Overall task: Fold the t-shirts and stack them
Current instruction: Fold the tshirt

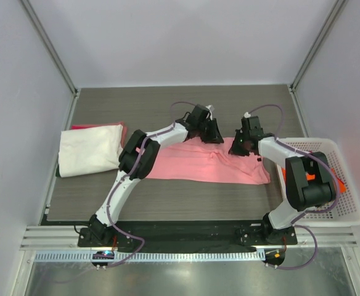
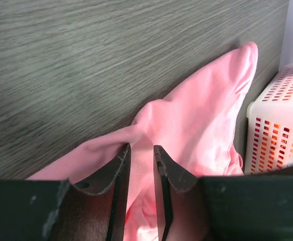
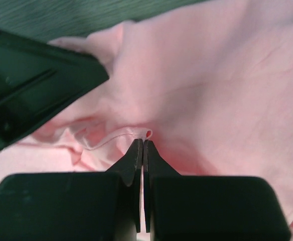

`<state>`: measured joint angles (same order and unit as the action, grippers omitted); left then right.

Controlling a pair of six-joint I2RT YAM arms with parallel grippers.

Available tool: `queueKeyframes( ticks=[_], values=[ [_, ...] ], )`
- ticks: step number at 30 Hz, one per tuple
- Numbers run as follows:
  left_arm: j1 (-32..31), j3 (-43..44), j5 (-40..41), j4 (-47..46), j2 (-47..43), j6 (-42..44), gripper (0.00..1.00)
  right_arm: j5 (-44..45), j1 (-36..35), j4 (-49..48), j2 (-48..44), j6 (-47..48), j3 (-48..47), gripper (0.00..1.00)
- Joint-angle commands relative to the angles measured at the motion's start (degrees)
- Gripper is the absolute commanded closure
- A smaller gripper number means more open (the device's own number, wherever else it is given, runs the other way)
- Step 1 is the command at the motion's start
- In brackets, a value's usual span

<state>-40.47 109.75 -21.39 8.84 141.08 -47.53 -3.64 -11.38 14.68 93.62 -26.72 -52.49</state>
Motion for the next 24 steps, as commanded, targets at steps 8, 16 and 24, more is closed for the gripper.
queueKeyframes(
  ticks=[8, 16, 24],
  values=[
    [-0.1, 3.4, 3.5, 5.7, 2.7, 1.6, 0.75, -13.8, -0.2, -1.8, -15.9, -3.0, 9.9, 0.91],
    [-0.1, 4.3, 4.2, 5.4, 3.0, 1.3, 0.76, -26.0, -0.6, 0.5, -23.6, -4.2, 13.6, 0.57],
    [-0.1, 3.7, 4.5, 4.6, 2.5, 1.6, 0.76, -3.2, 0.3, 7.8, -26.0, -4.4, 7.7, 0.51]
  ],
)
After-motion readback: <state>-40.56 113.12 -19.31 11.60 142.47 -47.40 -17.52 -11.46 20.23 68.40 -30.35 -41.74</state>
